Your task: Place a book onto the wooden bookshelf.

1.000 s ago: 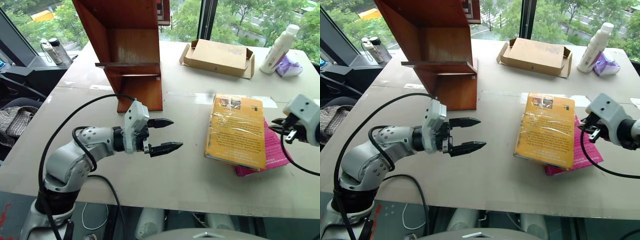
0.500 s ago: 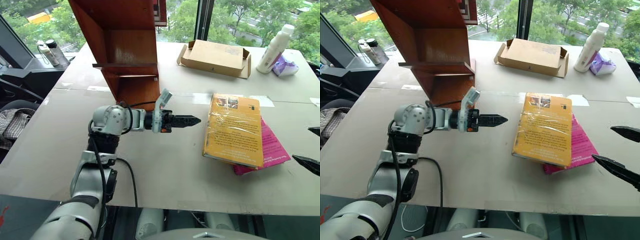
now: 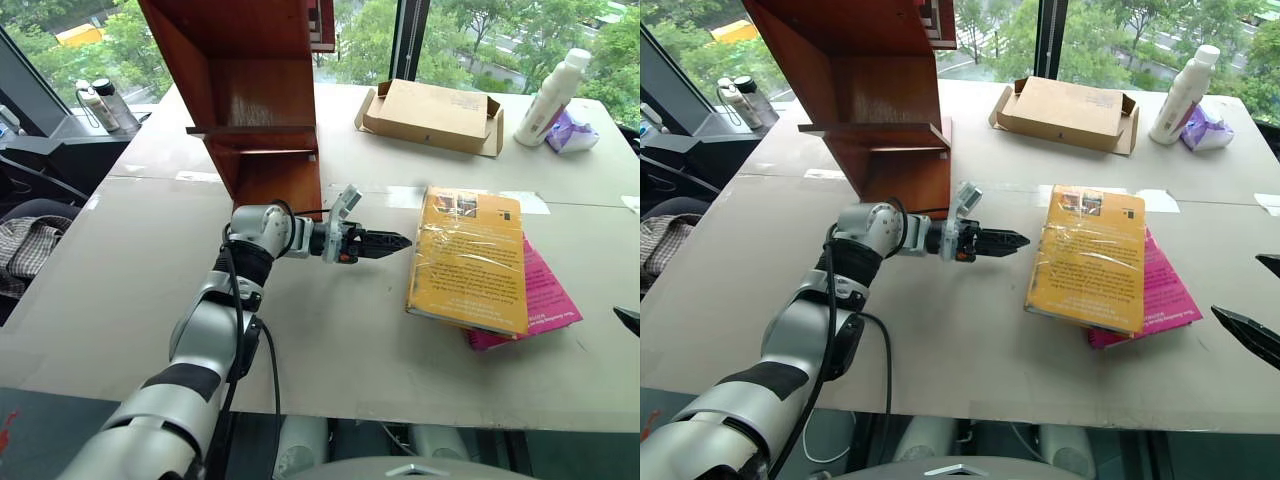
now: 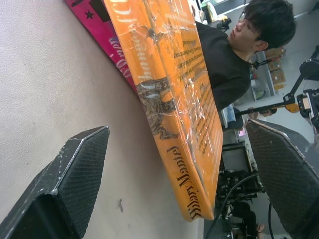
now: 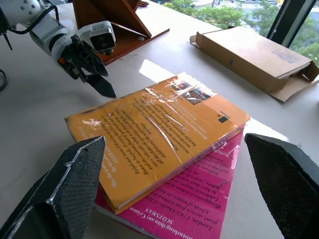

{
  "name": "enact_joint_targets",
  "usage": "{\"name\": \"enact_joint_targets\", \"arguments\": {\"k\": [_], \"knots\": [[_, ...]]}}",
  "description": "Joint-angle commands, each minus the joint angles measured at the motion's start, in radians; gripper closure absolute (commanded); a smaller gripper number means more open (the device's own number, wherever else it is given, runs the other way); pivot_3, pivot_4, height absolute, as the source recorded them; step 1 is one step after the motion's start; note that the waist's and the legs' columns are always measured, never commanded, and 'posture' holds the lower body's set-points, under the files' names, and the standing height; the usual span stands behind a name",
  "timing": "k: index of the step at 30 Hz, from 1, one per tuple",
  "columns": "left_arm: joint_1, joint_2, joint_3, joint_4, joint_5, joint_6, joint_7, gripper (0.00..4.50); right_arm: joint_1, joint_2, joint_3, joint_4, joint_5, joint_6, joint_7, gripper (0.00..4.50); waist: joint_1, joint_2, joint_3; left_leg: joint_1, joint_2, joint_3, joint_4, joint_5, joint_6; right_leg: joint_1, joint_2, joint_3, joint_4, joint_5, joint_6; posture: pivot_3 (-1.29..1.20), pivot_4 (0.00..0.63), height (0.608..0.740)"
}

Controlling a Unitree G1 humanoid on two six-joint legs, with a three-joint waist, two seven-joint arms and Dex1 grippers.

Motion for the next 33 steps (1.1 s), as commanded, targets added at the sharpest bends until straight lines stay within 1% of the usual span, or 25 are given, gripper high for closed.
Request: {"name": "enact_joint_targets", "arguments": {"k": [1,3,4,10,15,18,20,23,24,25,26,30,33], "knots": [[-0.05,-0.028,-0.001,0.058,0.045,-0.048,-0.054,0.0,-0.021,-0.029,0.018,0.006,0.017,-0.031,-0.02,0.06,0.0,0.0,0.0,0.0,0.0,0.0,0.0,0.0,0.0,0.0,0.0,0.0,0.0,0.0,0.0,0.0,0.15,0.733],[-0.07,-0.075,-0.003,0.112,0.079,-0.09,-0.063,0.0,-0.024,-0.029,0.03,0.01,0.018,-0.042,-0.024,0.06,0.003,0.0,0.0,0.0,0.0,0.0,0.0,0.0,0.0,0.0,0.0,-0.001,0.0,0.0,0.001,0.0,0.15,0.733],[-0.078,-0.099,-0.004,0.136,0.096,-0.111,-0.069,0.0,-0.019,-0.023,0.034,0.009,0.017,-0.049,-0.025,0.06,0.003,0.0,0.0,-0.001,0.0,-0.001,0.0,0.0,0.0,0.0,0.0,-0.001,-0.001,0.002,0.003,0.0,0.15,0.733],[-0.137,-0.224,0.015,0.266,0.165,-0.18,-0.095,0.0,0.025,0.02,0.032,-0.024,0.038,-0.073,-0.043,0.06,0.001,-0.001,0.0,-0.002,-0.001,-0.001,0.0,0.0,0.001,0.0,0.0,-0.001,-0.002,0.002,0.004,0.0,0.15,0.733],[-0.178,-0.273,0.076,0.367,0.19,-0.217,-0.078,0.0,0.065,0.061,0.048,-0.066,0.045,-0.1,-0.073,0.06,-0.003,0.0,0.0,-0.001,0.0,-0.001,0.0,0.0,0.001,-0.001,0.0,-0.001,-0.001,0.002,0.004,0.0,0.15,0.733],[-0.193,-0.282,0.12,0.406,0.194,-0.223,-0.071,0.79,0.091,0.08,0.054,-0.085,0.047,-0.115,-0.082,0.0,-0.003,0.0,0.0,-0.001,0.0,-0.001,0.0,0.0,0.001,-0.001,0.001,-0.001,0.0,0.001,0.005,0.0,0.15,0.733],[-0.199,-0.28,0.145,0.422,0.196,-0.211,-0.076,1.74,0.105,0.085,0.054,-0.093,0.052,-0.121,-0.088,0.0,-0.002,0.0,0.0,-0.001,0.0,-0.001,0.0,0.0,0.001,-0.001,0.0,-0.001,-0.001,0.001,0.005,0.0,0.15,0.733],[-0.2,-0.272,0.15,0.427,0.217,-0.195,-0.103,3.23,0.119,0.082,0.056,-0.09,0.056,-0.13,-0.092,0.0,-0.001,0.0,0.0,-0.001,0.0,-0.001,0.0,0.0,0.001,-0.001,0.0,-0.001,-0.001,0.001,0.005,0.0,0.15,0.733],[-0.199,-0.269,0.152,0.426,0.219,-0.187,-0.113,3.65,0.121,0.08,0.057,-0.088,0.056,-0.132,-0.094,0.0,-0.001,0.0,0.0,-0.002,0.0,-0.001,0.0,0.0,0.001,-0.001,0.0,-0.001,-0.001,0.002,0.004,0.0,0.15,0.733],[-0.199,-0.265,0.157,0.423,0.22,-0.174,-0.121,3.96,0.123,0.078,0.059,-0.085,0.056,-0.134,-0.095,0.0,-0.001,0.0,0.0,-0.002,0.0,-0.001,0.0,0.0,0.001,-0.001,0.0,-0.001,-0.001,0.002,0.004,0.0,0.15,0.733],[-0.197,-0.261,0.158,0.418,0.223,-0.166,-0.129,4.03,0.124,0.076,0.06,-0.083,0.056,-0.135,-0.096,0.0,-0.001,0.0,0.0,-0.002,0.0,-0.001,0.0,0.0,0.001,-0.001,0.0,-0.001,-0.001,0.002,0.004,0.0,0.15,0.733],[-0.183,-0.225,0.159,0.362,0.222,-0.119,-0.166,4.04,0.113,0.062,0.079,-0.066,0.052,-0.136,-0.102,0.0,-0.004,0.0,0.0,-0.001,0.0,-0.001,0.0,0.0,0.001,-0.001,0.0,-0.001,-0.001,0.002,0.004,0.0,0.15,0.733],[-0.169,-0.171,0.163,0.238,0.191,-0.037,-0.191,4.04,0.076,0.039,0.104,-0.023,0.048,-0.136,-0.109,0.0,-0.007,0.0,0.001,-0.001,0.0,-0.001,0.0,0.0,0.001,-0.001,0.0,-0.001,0.0,0.002,0.004,0.0,0.15,0.733]]}}
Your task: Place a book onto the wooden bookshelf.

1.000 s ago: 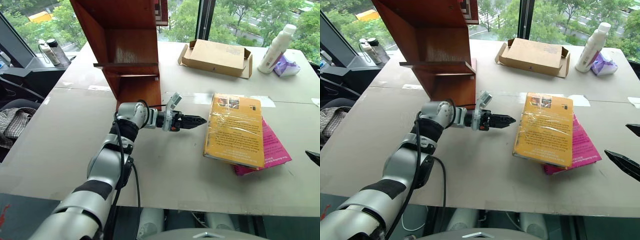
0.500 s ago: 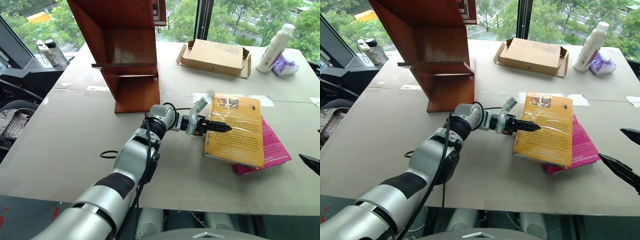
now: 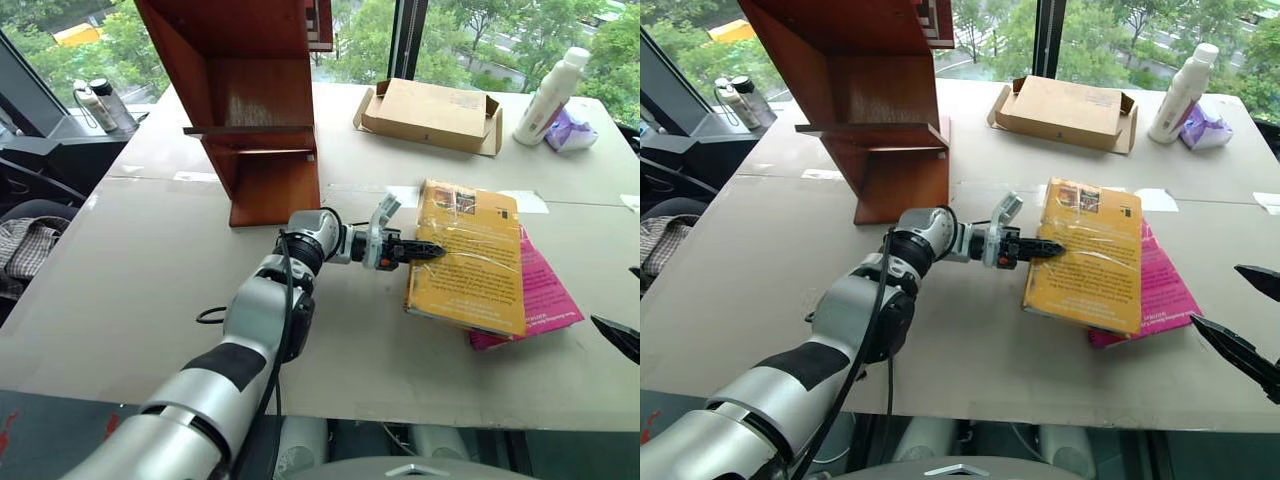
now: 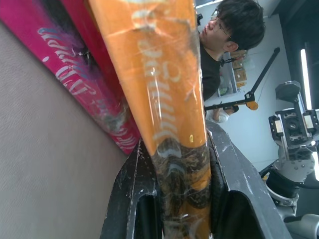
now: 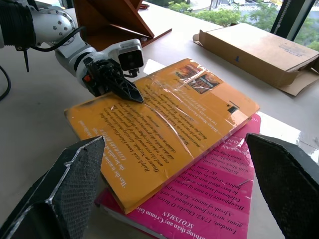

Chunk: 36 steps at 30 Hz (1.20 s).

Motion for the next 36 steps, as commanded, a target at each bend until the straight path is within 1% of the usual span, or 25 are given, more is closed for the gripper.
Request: {"name": "enact_joint_targets", "arguments": {"k": [1,2,3,5,8,10,13,14,16,18,20,22,24,26,30,32,36], "knots": [[0.017,0.063,-0.001,-0.232,-0.05,0.087,-0.048,4.05,-0.047,-0.035,0.012,0.056,0.004,-0.023,-0.011,0.0,-0.002,0.0,0.0,0.0,0.0,0.0,0.0,0.0,0.0,0.0,0.0,0.0,0.0,0.0,0.0,0.0,0.15,0.733],[0.039,0.084,-0.014,-0.319,-0.059,0.107,-0.05,4.05,-0.065,-0.039,0.02,0.076,0.0,-0.03,-0.013,0.0,-0.002,0.0,0.0,0.0,0.0,0.0,0.0,0.0,0.0,0.0,0.0,0.0,0.0,0.0,0.0,0.0,0.15,0.733],[0.071,0.111,-0.023,-0.457,-0.078,0.131,-0.041,4.05,-0.094,-0.051,0.031,0.116,-0.002,-0.036,-0.009,0.0,-0.002,0.0,0.0,0.0,0.0,0.0,0.0,0.0,0.0,0.0,0.0,0.0,0.0,0.0,0.0,0.0,0.15,0.733],[0.128,0.158,-0.035,-0.672,-0.106,0.153,-0.017,4.05,-0.14,-0.067,0.047,0.173,-0.005,-0.044,-0.006,0.0,-0.006,0.001,0.0,0.0,0.001,0.001,-0.001,0.0,0.0,0.0,-0.001,0.002,0.0,0.0,0.0,0.0,0.15,0.733],[0.249,0.296,-0.098,-1.054,-0.094,0.087,0.002,4.05,-0.236,-0.099,0.1,0.284,-0.031,-0.077,0.014,0.0,-0.003,0.002,0.0,0.0,0.001,0.0,-0.001,0.0,0.0,0.0,-0.002,0.004,0.0,0.0,0.0,0.0,0.15,0.733],[0.303,0.366,-0.105,-1.19,-0.093,0.057,0.015,4.05,-0.275,-0.112,0.131,0.321,-0.048,-0.094,0.027,0.0,-0.005,0.003,0.0,0.001,0.001,0.001,-0.001,0.0,0.0,0.0,-0.002,0.005,0.0,0.0,0.0,0.0,0.15,0.733],[0.405,0.513,-0.058,-1.392,-0.083,-0.059,0.009,4.05,-0.359,-0.139,0.168,0.378,-0.052,-0.117,0.048,0.0,-0.002,0.004,0.0,0.002,0.001,0.001,-0.001,0.0,0.0,0.0,-0.001,0.005,0.001,0.0,-0.001,0.0,0.15,0.733],[0.424,0.541,-0.045,-1.424,-0.088,-0.081,0.01,4.05,-0.376,-0.143,0.176,0.39,-0.056,-0.122,0.051,0.0,-0.003,0.004,0.0,0.002,0.001,0.001,-0.001,0.0,0.0,0.001,-0.001,0.005,0.002,0.0,-0.001,0.0,0.15,0.733],[0.453,0.581,0.025,-1.493,-0.104,-0.125,0.029,4.05,-0.426,-0.154,0.2,0.42,-0.05,-0.127,0.062,0.0,0.005,0.004,0.0,0.003,0.001,0.001,-0.001,0.0,0.0,0.001,-0.001,0.005,0.002,0.0,-0.001,0.0,0.15,0.733],[0.504,0.652,0.07,-1.581,-0.063,-0.233,0.036,4.05,-0.501,-0.17,0.229,0.473,-0.035,-0.13,0.089,0.0,0.005,0.004,0.0,0.002,0.0,0.0,0.0,0.0,0.0,0.002,-0.002,0.004,0.002,-0.002,-0.004,0.0,0.15,0.733],[0.552,0.719,0.092,-1.624,-0.022,-0.324,0.037,4.05,-0.563,-0.179,0.254,0.507,-0.026,-0.13,0.107,0.0,-0.007,0.003,0.001,0.003,0.0,0.003,0.001,0.0,0.0,0.001,-0.001,0.004,0.002,-0.002,-0.004,0.0,0.15,0.733],[0.575,0.766,0.115,-1.633,-0.004,-0.367,0.062,4.05,-0.612,-0.186,0.272,0.53,-0.015,-0.123,0.132,0.0,-0.006,0.003,0.001,0.003,0.0,0.004,0.0,0.0,0.0,0.001,-0.001,0.004,0.002,-0.002,-0.004,0.0,0.15,0.733],[0.583,0.806,0.158,-1.651,0.004,-0.41,0.088,4.05,-0.674,-0.191,0.284,0.542,0.015,-0.112,0.154,0.0,0.0,0.003,0.001,0.003,0.001,0.003,0.0,0.0,0.0,0.001,-0.001,0.004,0.002,0.0,-0.001,0.0,0.15,0.733],[0.586,0.848,0.202,-1.655,0.031,-0.48,0.103,4.05,-0.731,-0.199,0.299,0.546,0.043,-0.103,0.178,0.0,0.003,0.003,0.001,0.003,0.001,0.002,0.0,0.0,0.0,0.001,-0.001,0.004,0.002,0.0,0.0,0.0,0.15,0.733],[0.58,0.898,0.27,-1.618,0.064,-0.636,0.116,4.05,-0.804,-0.209,0.325,0.557,0.066,-0.088,0.205,0.0,0.006,0.003,0.001,0.003,0.001,0.003,0.0,0.0,0.0,0.001,-0.001,0.002,0.001,0.0,0.0,0.0,0.15,0.733],[0.56,0.916,0.306,-1.612,0.046,-0.668,0.116,4.05,-0.833,-0.214,0.343,0.562,0.071,-0.082,0.216,0.0,0.005,0.003,0.002,0.002,0.001,0.003,0.0,0.0,0.0,0.001,-0.001,0.002,0.0,0.0,0.0,0.0,0.15,0.733],[0.501,0.953,0.344,-1.61,0.014,-0.671,0.138,4.05,-0.881,-0.211,0.373,0.563,0.084,-0.065,0.227,0.0,0.003,0.003,0.002,0.002,0.001,0.004,0.0,0.0,0.0,0.001,-0.001,0.002,0.0,0.0,0.0,0.0,0.15,0.733]]}}
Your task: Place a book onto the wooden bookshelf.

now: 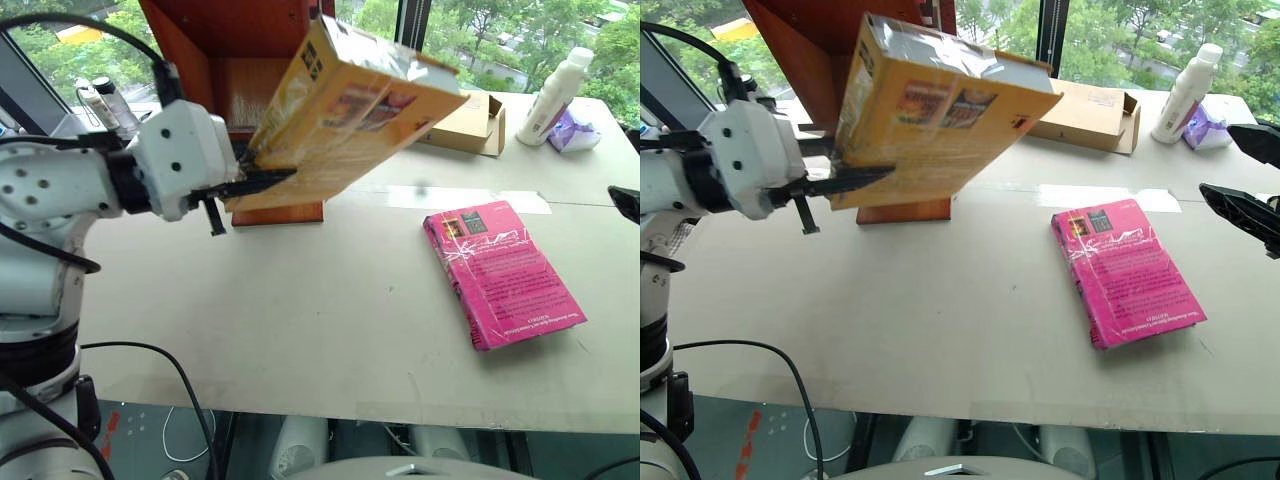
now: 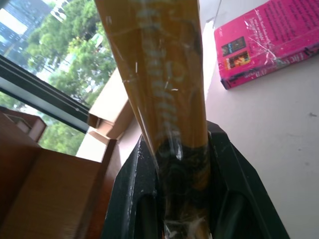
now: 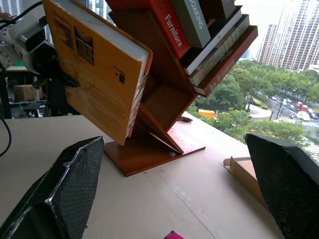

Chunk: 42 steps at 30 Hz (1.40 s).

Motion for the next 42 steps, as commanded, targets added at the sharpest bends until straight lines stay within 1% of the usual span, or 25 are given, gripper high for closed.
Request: {"name": "enact_joint_targets", "arguments": {"k": [1,2,5,6,9,13,16,17,19,21,23,24,26,27,29,33,37,42], "knots": [[-0.06,0.035,0.068,-0.009,-0.024,-0.024,0.045,4.05,-0.036,-0.019,0.005,-0.016,0.025,0.01,0.016,0.0,-0.001,0.0,0.0,0.0,0.0,0.0,0.0,0.0,0.0,0.0,0.0,0.0,0.0,0.0,0.0,0.0,0.15,0.733],[-0.074,0.043,0.067,-0.008,-0.027,-0.023,0.052,4.05,-0.04,-0.016,0.011,-0.02,0.024,0.013,0.015,0.0,0.0,0.0,0.0,0.0,0.0,0.0,0.0,0.0,0.0,0.0,0.0,0.0,0.0,0.0,0.0,0.0,0.15,0.733],[-0.211,0.061,0.032,0.019,-0.019,-0.012,0.11,4.05,-0.046,0.004,0.029,-0.02,0.021,0.015,0.01,0.0,0.002,-0.002,0.001,0.0,0.0,-0.001,0.0,0.0,0.0,0.0,0.0,-0.001,0.001,0.0,0.0,0.0,0.15,0.733],[-0.283,0.056,0.007,0.044,-0.008,-0.018,0.131,4.05,-0.046,0.011,0.035,-0.018,0.02,0.015,0.008,0.0,0.001,-0.002,0.001,0.0,0.0,-0.001,0.001,0.0,0.0,0.0,0.001,-0.001,0.001,0.0,0.0,0.0,0.15,0.733],[-0.424,0.049,-0.063,0.114,0.034,-0.058,0.152,4.05,-0.042,0.024,0.045,-0.014,0.018,0.012,0.008,0.0,0.001,-0.002,0.001,0.0,0.0,0.0,0.001,0.0,0.0,0.0,0.001,0.0,0.001,0.0,0.001,0.0,0.15,0.733],[-0.555,0.062,-0.204,0.235,0.154,-0.169,0.096,4.05,-0.031,0.038,0.045,-0.02,0.018,0.005,0.013,0.0,0.0,-0.001,0.001,0.001,0.0,0.001,0.001,0.0,0.0,0.0,0.001,0.0,0.002,0.0,0.001,0.0,0.15,0.733],[-0.569,0.079,-0.291,0.34,0.264,-0.23,0.075,4.05,-0.027,0.047,0.054,-0.03,0.014,0.005,0.008,0.0,-0.001,-0.001,0.001,0.002,0.0,0.002,0.001,0.0,0.0,0.0,0.002,0.0,0.003,0.0,0.001,0.0,0.15,0.733],[-0.556,0.098,-0.317,0.373,0.309,-0.275,0.06,4.05,-0.024,0.049,0.053,-0.038,0.015,0.009,0.002,0.0,-0.002,-0.001,0.001,0.002,0.0,0.002,0.001,0.0,0.0,0.0,0.002,0.001,0.003,0.0,0.001,0.0,0.15,0.733],[-0.54,0.111,-0.346,0.426,0.359,-0.328,0.044,4.05,-0.019,0.047,0.047,-0.057,0.025,0.022,-0.015,0.0,-0.007,0.0,0.001,0.002,0.0,0.003,0.001,0.0,0.0,-0.001,0.003,0.002,0.003,0.0,0.0,0.0,0.15,0.733],[-0.513,0.136,-0.382,0.479,0.416,-0.418,0.015,4.05,-0.01,0.043,0.038,-0.077,0.034,0.035,-0.035,0.0,-0.011,0.0,0.001,0.001,0.0,0.004,0.001,0.0,0.0,-0.002,0.003,0.003,0.004,0.0,0.0,0.0,0.15,0.733],[-0.489,0.142,-0.405,0.523,0.454,-0.376,-0.003,4.05,0.003,0.039,0.026,-0.095,0.041,0.048,-0.057,0.0,-0.01,0.0,0.001,0.001,0.001,0.005,0.001,0.0,0.0,-0.003,0.003,0.003,0.003,0.0,0.0,0.0,0.15,0.733],[-0.474,0.155,-0.426,0.551,0.489,-0.383,-0.019,4.05,0.014,0.039,0.021,-0.11,0.043,0.054,-0.07,0.0,-0.009,0.0,0.001,0.0,0.001,0.005,0.001,0.0,0.0,-0.003,0.003,0.003,0.003,0.0,0.0,0.0,0.15,0.733],[-0.443,0.178,-0.474,0.569,0.534,-0.278,-0.09,4.05,0.038,0.044,0.01,-0.14,0.047,0.063,-0.097,0.0,-0.007,0.0,0.001,-0.001,0.001,0.006,0.001,0.0,0.0,-0.004,0.003,0.003,0.003,0.0,0.001,0.0,0.15,0.733],[-0.441,0.178,-0.49,0.573,0.553,-0.272,-0.108,4.05,0.046,0.046,0.007,-0.149,0.048,0.065,-0.106,0.0,-0.007,-0.001,0.001,-0.001,0.001,0.006,0.001,0.0,0.0,-0.004,0.003,0.004,0.003,0.0,0.001,0.0,0.15,0.733],[-0.448,0.165,-0.531,0.553,0.587,-0.203,-0.162,4.05,0.057,0.045,0.002,-0.159,0.048,0.068,-0.122,0.0,-0.008,-0.001,0.001,-0.001,0.002,0.007,0.001,0.0,0.0,-0.004,0.003,0.004,0.003,0.0,0.001,0.0,0.15,0.733],[-0.483,0.117,-0.589,0.539,0.64,-0.142,-0.227,4.05,0.063,0.041,-0.003,-0.169,0.056,0.072,-0.139,0.0,-0.026,0.001,0.0,0.002,0.001,0.009,0.001,0.0,0.0,-0.004,0.003,0.006,0.004,0.0,0.001,0.0,0.15,0.733],[-0.539,0.075,-0.634,0.617,0.739,-0.15,-0.238,4.05,0.075,0.043,-0.013,-0.179,0.059,0.074,-0.153,0.0,-0.027,0.004,-0.002,0.003,0.001,0.009,0.001,0.0,0.0,-0.004,0.004,0.006,0.006,-0.001,0.002,0.0,0.15,0.733],[-0.597,-0.004,-0.654,0.767,0.795,-0.15,-0.213,4.05,0.086,0.046,-0.018,-0.186,0.064,0.076,-0.16,0.0,-0.022,0.012,-0.007,0.005,0.001,0.008,0.001,0.0,0.0,-0.002,0.004,0.006,0.006,-0.001,0.003,0.0,0.15,0.733]]}}
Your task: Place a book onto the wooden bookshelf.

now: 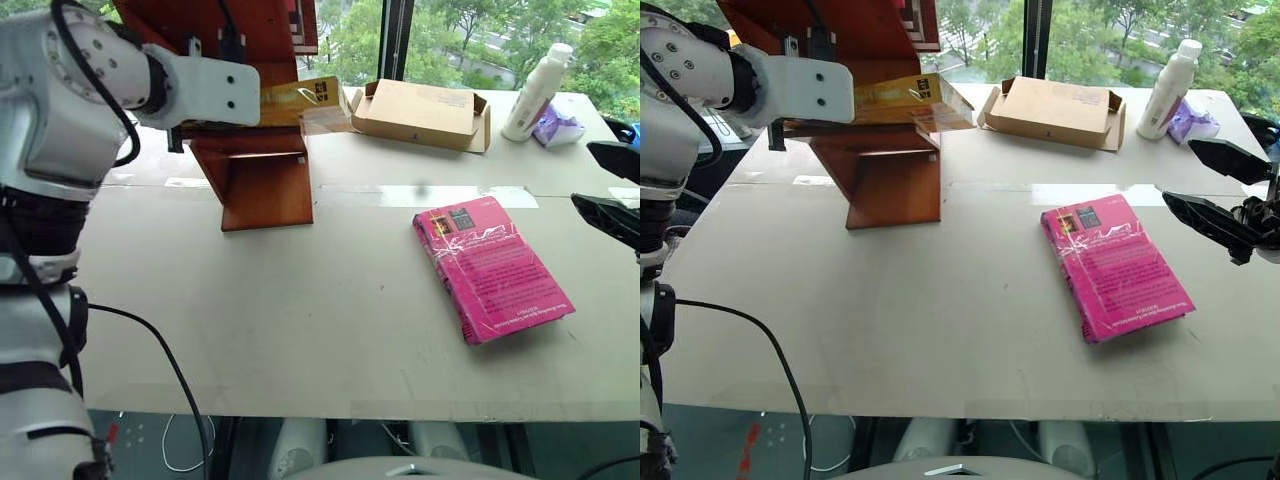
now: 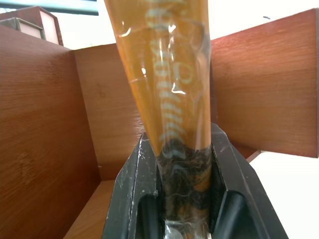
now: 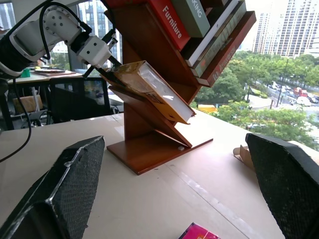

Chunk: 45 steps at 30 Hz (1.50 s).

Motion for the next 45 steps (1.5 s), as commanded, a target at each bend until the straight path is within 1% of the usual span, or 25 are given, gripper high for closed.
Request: {"name": "enact_joint_targets", "arguments": {"k": [1,2,3,6,7,10,13,14,16,17,19,21,23,24,26,28,29,30,31,33,34,36,38,41,45], "knots": [[-0.006,-0.035,-0.036,0.162,0.058,0.001,0.011,3.57,0.0,-0.006,-0.036,-0.032,0.024,-0.006,-0.007,0.0,0.001,0.004,-0.003,0.001,0.0,0.0,0.0,0.0,0.0,0.001,0.0,0.0,0.0,-0.001,0.001,0.0,0.15,0.733],[-0.011,-0.044,-0.035,0.18,0.06,-0.008,0.01,3.08,0.003,-0.005,-0.036,-0.033,0.025,-0.007,-0.008,0.0,0.002,0.006,-0.004,0.003,0.0,0.0,0.0,0.0,0.0,0.002,0.0,0.0,0.0,-0.001,0.001,0.0,0.15,0.733],[-0.014,-0.052,-0.032,0.192,0.061,-0.014,0.011,2.7,0.006,-0.004,-0.035,-0.034,0.024,-0.008,-0.008,0.0,-0.001,0.007,-0.004,0.004,0.0,0.0,0.0,0.0,0.0,0.003,0.0,0.0,0.001,-0.001,0.002,0.0,0.15,0.733],[-0.018,-0.072,-0.006,0.186,0.044,-0.022,0.009,1.36,0.013,0.0,-0.038,-0.038,0.027,-0.011,-0.011,0.0,-0.006,0.006,-0.005,0.005,0.0,0.001,0.0,0.0,0.0,0.003,0.001,0.003,0.002,-0.001,0.001,0.0,0.15,0.733],[-0.021,-0.074,0.009,0.181,0.035,-0.029,0.014,1.16,0.015,0.0,-0.039,-0.04,0.029,-0.011,-0.012,0.0,-0.007,0.006,-0.005,0.006,0.0,0.002,-0.001,0.0,0.0,0.003,0.001,0.004,0.002,-0.001,0.001,0.0,0.15,0.733],[-0.014,-0.067,0.083,0.125,-0.036,-0.004,-0.017,0.02,0.031,-0.006,-0.054,-0.046,0.037,-0.007,-0.008,0.0,-0.005,0.006,-0.005,0.005,0.001,0.003,-0.002,0.0,0.0,0.002,0.001,0.005,0.002,0.0,-0.001,0.0,0.15,0.733],[0.008,-0.03,0.218,-0.077,-0.222,0.285,-0.169,0.02,0.047,-0.019,-0.079,-0.042,0.044,-0.004,-0.003,0.0,-0.003,0.005,-0.004,-0.001,0.002,0.002,-0.001,0.0,0.0,-0.002,0.001,0.004,-0.002,0.001,-0.001,0.0,0.15,0.733],[0.011,-0.014,0.256,-0.135,-0.275,0.386,-0.203,0.02,0.051,-0.023,-0.084,-0.04,0.046,-0.004,0.0,0.0,-0.001,0.003,-0.003,-0.005,0.002,0.002,0.0,0.0,0.0,-0.005,0.0,0.004,-0.001,0.001,-0.001,0.0,0.15,0.733],[0.033,0.021,0.331,-0.222,-0.373,0.505,-0.234,0.02,0.056,-0.027,-0.089,-0.036,0.044,-0.005,0.003,0.0,-0.004,-0.004,0.001,-0.01,0.001,0.002,0.001,0.0,0.0,-0.009,0.0,0.003,-0.001,0.001,0.0,0.0,0.15,0.733],[0.048,0.033,0.365,-0.261,-0.42,0.549,-0.237,0.02,0.056,-0.028,-0.09,-0.033,0.044,-0.005,0.005,0.0,-0.004,-0.004,0.001,-0.016,0.002,-0.001,0.003,0.002,-0.004,-0.013,0.0,0.001,-0.001,0.001,0.0,0.0,0.15,0.733],[0.083,0.041,0.442,-0.351,-0.514,0.696,-0.232,0.02,0.056,-0.03,-0.086,-0.026,0.039,-0.005,0.007,0.0,-0.004,-0.004,0.001,-0.019,0.002,-0.002,0.004,0.002,-0.004,-0.015,0.0,0.001,-0.001,0.001,0.0,0.0,0.15,0.733],[0.11,0.008,0.53,-0.452,-0.626,0.858,-0.203,0.02,0.056,-0.033,-0.081,-0.018,0.035,-0.002,0.009,0.0,-0.002,-0.004,0.001,-0.019,0.001,-0.003,0.004,0.002,-0.004,-0.016,-0.001,0.001,-0.001,0.0,0.0,0.0,0.15,0.733],[0.118,-0.074,0.634,-0.562,-0.745,1.096,-0.15,0.02,0.058,-0.041,-0.081,-0.008,0.033,0.007,0.011,0.0,0.005,-0.005,0.002,-0.019,0.001,-0.005,0.005,0.001,-0.003,-0.015,-0.001,-0.001,0.0,0.0,0.0,0.0,0.15,0.733],[0.141,-0.105,0.667,-0.613,-0.784,1.171,-0.12,0.02,0.066,-0.047,-0.083,-0.002,0.029,0.012,0.015,0.0,0.008,-0.005,0.002,-0.02,0.001,-0.007,0.008,0.0,0.0,-0.014,-0.001,-0.002,0.001,0.0,0.001,0.0,0.15,0.733],[0.195,-0.178,0.733,-0.707,-0.853,1.284,-0.068,0.02,0.102,-0.062,-0.099,0.01,0.013,0.021,0.028,0.0,0.008,-0.005,0.002,-0.017,0.001,-0.01,0.012,0.0,0.0,-0.009,-0.001,-0.005,0.002,-0.002,0.004,0.0,0.15,0.733],[0.268,-0.241,0.778,-0.792,-0.906,1.336,-0.016,0.02,0.15,-0.077,-0.127,0.027,-0.001,0.028,0.04,0.0,0.009,-0.006,0.002,-0.012,0.0,-0.012,0.012,0.0,0.0,-0.002,0.0,-0.005,0.001,-0.002,0.004,0.0,0.15,0.733],[0.318,-0.288,0.8,-0.83,-0.928,1.351,0.017,0.02,0.183,-0.086,-0.142,0.034,-0.019,0.027,0.045,0.0,0.009,-0.006,0.002,-0.009,0.0,-0.012,0.011,0.0,0.0,0.001,0.0,-0.005,0.0,-0.002,0.004,0.0,0.15,0.733],[0.426,-0.341,0.798,-0.882,-0.926,1.314,0.067,0.02,0.24,-0.093,-0.152,0.035,-0.058,0.02,0.053,0.0,0.01,-0.004,0.001,-0.007,0.0,-0.012,0.011,0.0,0.0,0.003,0.0,-0.005,0.0,-0.002,0.004,0.0,0.15,0.733],[0.501,-0.378,0.796,-0.917,-0.929,1.287,0.109,0.02,0.281,-0.099,-0.157,0.036,-0.085,0.013,0.06,0.0,0.01,-0.002,-0.001,-0.006,0.0,-0.012,0.01,0.0,0.0,0.004,-0.001,-0.004,0.0,-0.002,0.003,0.0,0.15,0.733],[0.645,-0.434,0.791,-0.955,-0.929,1.216,0.18,0.02,0.348,-0.102,-0.158,0.038,-0.138,-0.009,0.065,0.0,0.007,-0.008,0.003,-0.003,0.0,-0.012,0.009,0.0,0.0,0.006,-0.001,-0.002,0.0,-0.001,0.001,0.0,0.15,0.733],[0.728,-0.446,0.787,-0.953,-0.919,1.162,0.206,0.02,0.382,-0.097,-0.166,0.037,-0.158,-0.019,0.071,0.0,0.002,-0.009,0.002,-0.004,0.0,-0.012,0.008,0.0,0.0,0.005,0.0,-0.001,0.0,0.0,0.0,0.0,0.15,0.733],[0.903,-0.445,0.792,-0.918,-0.881,1.024,0.24,0.02,0.455,-0.089,-0.197,0.037,-0.195,-0.032,0.075,0.0,-0.003,-0.009,0.002,-0.002,0.0,-0.012,0.008,0.0,0.0,0.006,0.0,0.001,0.0,0.0,0.0,0.0,0.15,0.733],[1.044,-0.411,0.809,-0.864,-0.85,0.887,0.235,0.02,0.529,-0.089,-0.232,0.055,-0.24,-0.056,0.092,0.0,-0.003,-0.007,0.001,-0.002,0.0,-0.011,0.007,-0.001,0.0,0.005,0.0,0.002,-0.001,0.0,-0.001,0.0,0.15,0.733],[1.193,-0.361,0.842,-0.773,-0.838,0.73,0.216,0.02,0.605,-0.093,-0.264,0.116,-0.301,-0.095,0.108,0.0,0.003,-0.008,0.001,-0.003,0.001,-0.011,0.005,-0.001,0.0,0.004,-0.001,0.001,-0.002,-0.003,-0.005,0.0,0.15,0.733],[1.292,-0.309,0.853,-0.708,-0.85,0.607,0.207,0.02,0.654,-0.092,-0.28,0.188,-0.35,-0.136,0.126,0.0,0.009,-0.007,0.0,-0.003,0.0,-0.011,0.005,-0.001,0.0,0.004,-0.009,0.0,-0.003,-0.002,-0.005,0.0,0.15,0.733]]}}
